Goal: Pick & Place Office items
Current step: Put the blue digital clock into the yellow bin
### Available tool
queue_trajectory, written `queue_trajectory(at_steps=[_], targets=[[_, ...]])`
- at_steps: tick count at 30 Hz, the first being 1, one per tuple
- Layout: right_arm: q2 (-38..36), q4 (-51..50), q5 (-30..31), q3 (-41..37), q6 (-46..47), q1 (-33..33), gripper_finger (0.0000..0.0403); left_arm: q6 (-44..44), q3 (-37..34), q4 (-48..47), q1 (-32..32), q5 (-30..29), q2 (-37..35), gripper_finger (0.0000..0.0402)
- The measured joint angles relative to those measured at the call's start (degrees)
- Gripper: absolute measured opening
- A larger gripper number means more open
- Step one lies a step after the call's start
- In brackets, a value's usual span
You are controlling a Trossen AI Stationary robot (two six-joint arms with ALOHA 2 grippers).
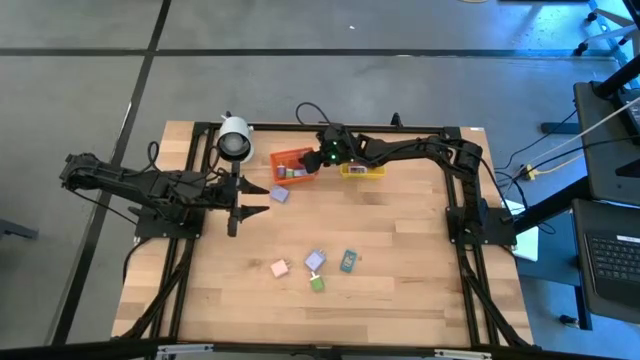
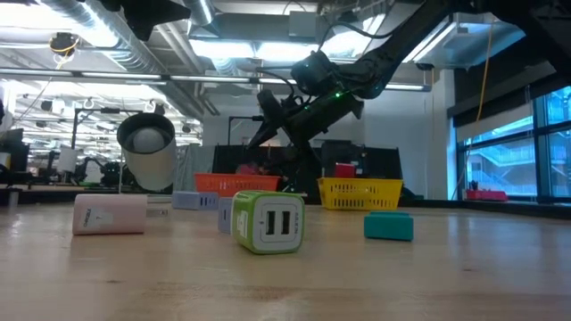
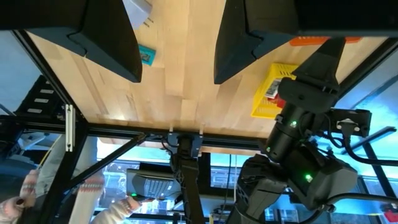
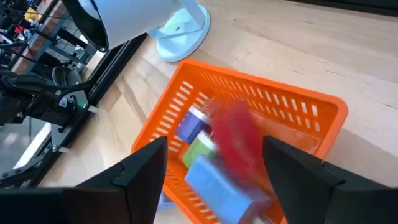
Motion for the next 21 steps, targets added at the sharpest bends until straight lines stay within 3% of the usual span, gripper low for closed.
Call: queue_trajectory(at_steps=[11,21], targets=[[-0.02,0.20,1.64,0.00,-0.85,0.45,0.0296,-0.06,0.02,-0.37,-0.02,0.00,0.00,0.0196],[-0.44,0.87,-0.08,0.00,-1.65,0.62,0.0259,-0.58,0.00,-1.48,0.00,-0.02,0.46,0.0196]])
